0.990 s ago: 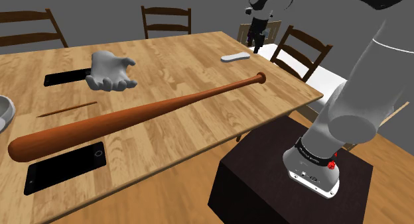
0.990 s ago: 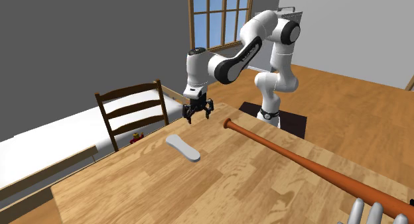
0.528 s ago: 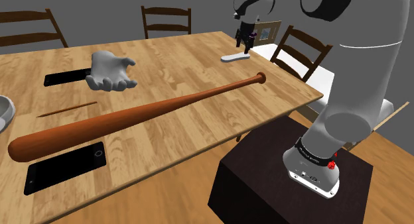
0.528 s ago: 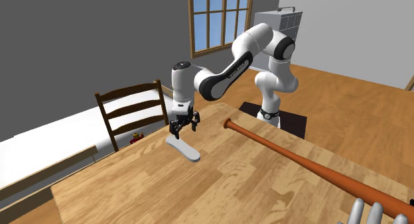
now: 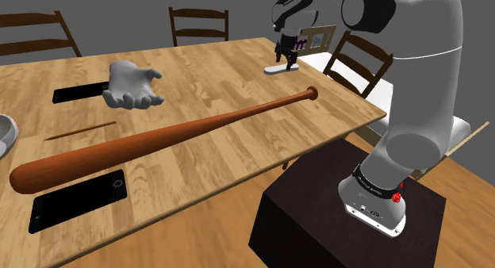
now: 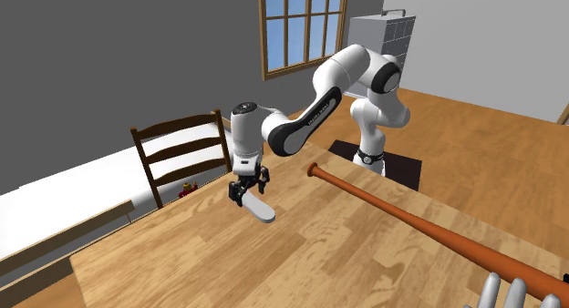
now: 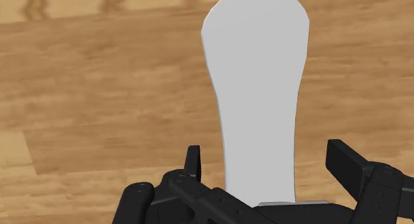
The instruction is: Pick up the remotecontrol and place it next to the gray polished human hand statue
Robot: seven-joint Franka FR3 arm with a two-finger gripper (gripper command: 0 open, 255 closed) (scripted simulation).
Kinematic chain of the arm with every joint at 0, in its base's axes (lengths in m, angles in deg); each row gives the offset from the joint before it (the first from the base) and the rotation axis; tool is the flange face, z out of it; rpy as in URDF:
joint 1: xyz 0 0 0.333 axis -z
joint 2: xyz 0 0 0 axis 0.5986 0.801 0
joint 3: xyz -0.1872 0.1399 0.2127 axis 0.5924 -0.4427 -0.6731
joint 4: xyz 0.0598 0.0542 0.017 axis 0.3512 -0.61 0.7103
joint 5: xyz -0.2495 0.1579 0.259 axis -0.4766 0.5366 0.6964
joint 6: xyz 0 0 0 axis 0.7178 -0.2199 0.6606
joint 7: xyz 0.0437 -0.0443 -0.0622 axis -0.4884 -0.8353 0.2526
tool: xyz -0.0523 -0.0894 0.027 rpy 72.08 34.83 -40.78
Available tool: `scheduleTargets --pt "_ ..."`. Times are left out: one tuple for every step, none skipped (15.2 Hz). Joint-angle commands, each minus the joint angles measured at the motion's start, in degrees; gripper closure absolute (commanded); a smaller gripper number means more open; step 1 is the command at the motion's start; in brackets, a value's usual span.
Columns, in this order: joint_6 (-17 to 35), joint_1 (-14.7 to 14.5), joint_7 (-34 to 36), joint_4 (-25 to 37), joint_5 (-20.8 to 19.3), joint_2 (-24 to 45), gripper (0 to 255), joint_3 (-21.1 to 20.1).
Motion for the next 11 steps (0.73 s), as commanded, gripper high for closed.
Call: scheduleTargets --pt "1.5 0.3 -0.4 -0.5 0.6 1.0 0 -0.4" --pt "1.5 0.3 -0.4 -0.5 0.6 1.0 0 -0.4" --pt "1.5 0.3 -0.4 -0.5 0.6 1.0 0 -0.4" --pt "1.5 0.3 -0.4 -0.5 0.6 1.0 0 -0.4" --pt "1.5 0.3 -0.4 -0.5 0.6 1.0 0 -0.4" --pt "1.5 0.3 -0.4 -0.5 0.6 1.0 0 -0.4" --pt "1.5 0.3 -0.4 -0.5 0.6 1.0 0 -0.4" --pt "1.5 0.3 -0.4 -0.5 0.6 1.0 0 -0.4" --pt "1.5 0.3 -0.4 -0.5 0.6 1.0 0 -0.4" --pt "1.5 0.3 -0.4 -0.5 0.6 1.0 255 -0.4" --pt "1.5 0.3 -0.4 -0.5 0.6 1.0 255 -0.4"
